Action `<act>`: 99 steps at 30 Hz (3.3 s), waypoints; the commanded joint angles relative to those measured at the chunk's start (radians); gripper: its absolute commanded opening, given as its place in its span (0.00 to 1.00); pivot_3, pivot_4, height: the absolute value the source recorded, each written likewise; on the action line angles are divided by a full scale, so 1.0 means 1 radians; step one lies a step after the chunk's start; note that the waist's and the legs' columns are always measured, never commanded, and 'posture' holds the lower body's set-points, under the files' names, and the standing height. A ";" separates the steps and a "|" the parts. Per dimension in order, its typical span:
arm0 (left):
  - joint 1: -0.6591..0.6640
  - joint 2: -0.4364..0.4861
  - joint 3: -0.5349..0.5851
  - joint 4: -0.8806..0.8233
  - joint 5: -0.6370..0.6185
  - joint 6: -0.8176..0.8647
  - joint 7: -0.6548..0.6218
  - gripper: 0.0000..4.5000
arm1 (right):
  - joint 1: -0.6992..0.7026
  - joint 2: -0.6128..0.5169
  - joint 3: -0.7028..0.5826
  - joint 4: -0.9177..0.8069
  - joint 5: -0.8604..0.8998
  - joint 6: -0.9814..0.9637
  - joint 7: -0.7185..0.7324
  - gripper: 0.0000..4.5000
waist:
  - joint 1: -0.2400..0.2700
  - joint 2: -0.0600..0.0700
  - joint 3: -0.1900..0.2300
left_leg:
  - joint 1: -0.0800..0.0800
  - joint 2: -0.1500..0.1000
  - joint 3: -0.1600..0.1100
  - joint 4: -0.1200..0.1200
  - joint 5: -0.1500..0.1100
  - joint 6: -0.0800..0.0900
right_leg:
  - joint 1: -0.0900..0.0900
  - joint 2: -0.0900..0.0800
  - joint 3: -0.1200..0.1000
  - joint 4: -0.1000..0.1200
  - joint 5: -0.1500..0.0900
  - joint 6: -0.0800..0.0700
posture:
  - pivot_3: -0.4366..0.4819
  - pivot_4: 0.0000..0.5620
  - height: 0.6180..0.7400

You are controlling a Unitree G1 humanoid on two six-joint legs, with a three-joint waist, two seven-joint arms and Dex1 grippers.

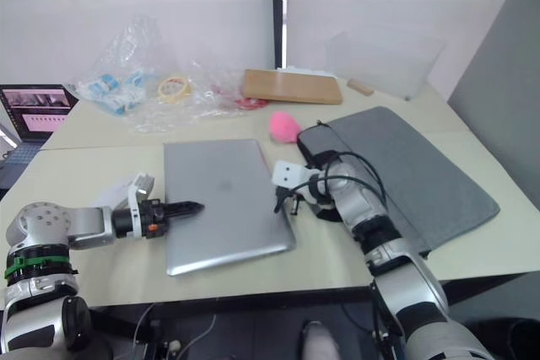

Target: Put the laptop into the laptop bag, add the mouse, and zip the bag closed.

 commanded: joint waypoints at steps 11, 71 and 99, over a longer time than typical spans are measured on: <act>0.079 0.011 -0.016 -0.062 -0.273 0.004 0.159 0.08 | -0.001 0.024 0.016 -0.042 0.039 -0.023 0.018 0.00 | 0.003 0.000 0.000 | 0.001 0.002 0.000 0.000 -0.001 -0.002 | 0.000 0.002 -0.001 0.000 -0.001 -0.002 | 0.48 0.27 1.00; 0.255 0.225 -0.126 -0.229 -0.879 -0.139 0.405 0.08 | 0.082 -0.139 -0.258 -0.405 0.314 0.276 0.033 0.64 | 0.014 0.000 0.001 | -0.002 0.004 -0.002 -0.003 -0.001 -0.004 | -0.002 0.003 -0.005 -0.001 -0.004 -0.005 | 0.48 0.27 1.00; 0.160 0.237 -0.284 -0.090 -1.008 -0.121 0.325 0.08 | 0.360 -0.815 -0.635 -0.113 0.523 0.106 0.275 0.99 | 0.062 -0.003 0.009 | -0.010 0.004 0.008 -0.002 -0.001 -0.003 | 0.000 0.003 -0.002 -0.001 -0.004 -0.005 | 0.48 0.27 1.00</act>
